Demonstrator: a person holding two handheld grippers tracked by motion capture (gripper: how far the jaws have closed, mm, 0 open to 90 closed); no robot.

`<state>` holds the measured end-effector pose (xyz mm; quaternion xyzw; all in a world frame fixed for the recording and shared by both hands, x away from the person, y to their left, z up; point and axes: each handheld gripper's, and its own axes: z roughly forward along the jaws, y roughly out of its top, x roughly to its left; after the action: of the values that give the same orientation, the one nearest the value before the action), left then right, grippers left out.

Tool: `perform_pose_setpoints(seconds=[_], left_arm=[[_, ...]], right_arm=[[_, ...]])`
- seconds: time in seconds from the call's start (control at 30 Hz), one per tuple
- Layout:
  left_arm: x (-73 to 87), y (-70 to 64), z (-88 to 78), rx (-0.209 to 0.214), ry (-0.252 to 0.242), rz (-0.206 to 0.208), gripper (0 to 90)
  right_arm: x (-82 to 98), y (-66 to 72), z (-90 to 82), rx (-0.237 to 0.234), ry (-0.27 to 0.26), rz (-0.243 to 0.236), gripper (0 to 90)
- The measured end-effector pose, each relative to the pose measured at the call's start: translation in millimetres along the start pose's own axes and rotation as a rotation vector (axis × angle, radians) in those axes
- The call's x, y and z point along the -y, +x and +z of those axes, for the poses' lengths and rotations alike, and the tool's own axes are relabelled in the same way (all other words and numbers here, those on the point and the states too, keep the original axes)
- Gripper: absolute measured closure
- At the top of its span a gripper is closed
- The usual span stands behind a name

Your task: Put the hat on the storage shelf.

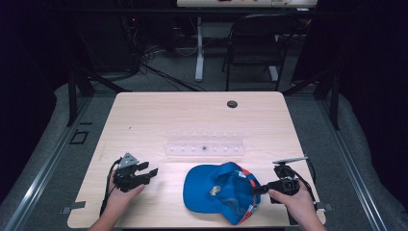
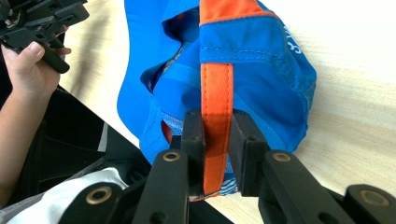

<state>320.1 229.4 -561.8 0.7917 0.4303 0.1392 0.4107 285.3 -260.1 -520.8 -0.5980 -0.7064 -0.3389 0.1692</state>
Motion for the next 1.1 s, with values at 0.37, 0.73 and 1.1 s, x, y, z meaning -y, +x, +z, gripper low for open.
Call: perform_pose_setpoints(seconds=[0.37,0.73,1.1], left_arm=[[0.2,0.0,0.5,0.001,0.005,0.002,48.5],[0.0,-0.2,0.3,0.0,0.007,0.008,48.6],[0.1,-0.5,0.6,-0.003,0.007,0.009,48.6]], right_arm=[[-4.4,5.9,-0.9,0.066,-0.001,0.015,77.8],[-21.8,21.3,-10.5,0.145,0.039,-0.032,77.9],[-39.8,43.0,-15.6,0.249,0.077,-0.063,77.7]])
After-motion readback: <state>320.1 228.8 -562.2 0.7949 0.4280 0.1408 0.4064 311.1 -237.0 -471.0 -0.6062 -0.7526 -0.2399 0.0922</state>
